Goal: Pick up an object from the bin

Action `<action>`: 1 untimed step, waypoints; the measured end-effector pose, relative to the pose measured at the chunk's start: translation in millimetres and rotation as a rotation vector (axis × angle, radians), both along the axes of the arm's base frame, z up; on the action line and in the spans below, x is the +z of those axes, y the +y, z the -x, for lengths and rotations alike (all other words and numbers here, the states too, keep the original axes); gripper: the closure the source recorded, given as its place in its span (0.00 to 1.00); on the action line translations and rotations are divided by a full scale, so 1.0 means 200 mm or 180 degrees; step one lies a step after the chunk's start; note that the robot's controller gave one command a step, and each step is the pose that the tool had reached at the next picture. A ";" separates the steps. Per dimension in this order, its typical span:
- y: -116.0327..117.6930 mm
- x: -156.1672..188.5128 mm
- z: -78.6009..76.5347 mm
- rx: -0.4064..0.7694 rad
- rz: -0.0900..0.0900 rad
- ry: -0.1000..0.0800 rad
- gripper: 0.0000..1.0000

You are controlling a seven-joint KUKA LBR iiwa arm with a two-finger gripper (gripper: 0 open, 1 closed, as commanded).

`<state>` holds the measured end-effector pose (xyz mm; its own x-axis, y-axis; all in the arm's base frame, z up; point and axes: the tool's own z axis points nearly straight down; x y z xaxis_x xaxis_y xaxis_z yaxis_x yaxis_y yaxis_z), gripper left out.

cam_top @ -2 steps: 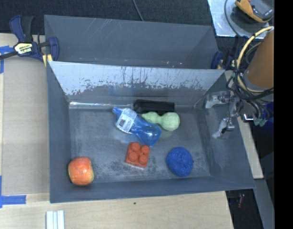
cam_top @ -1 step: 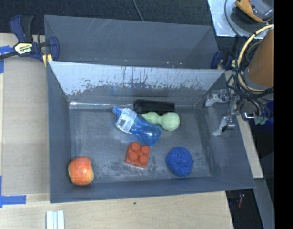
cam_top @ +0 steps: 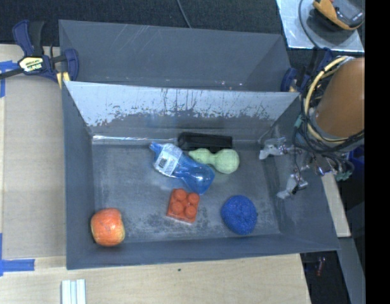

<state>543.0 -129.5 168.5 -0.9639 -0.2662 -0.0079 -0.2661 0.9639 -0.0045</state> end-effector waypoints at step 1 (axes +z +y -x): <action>0.18 -0.32 -0.09 0.0591 0.0008 -0.0007 0.00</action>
Offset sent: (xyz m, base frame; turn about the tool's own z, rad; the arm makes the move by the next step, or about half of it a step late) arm -0.0431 0.0531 -0.0483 -0.0906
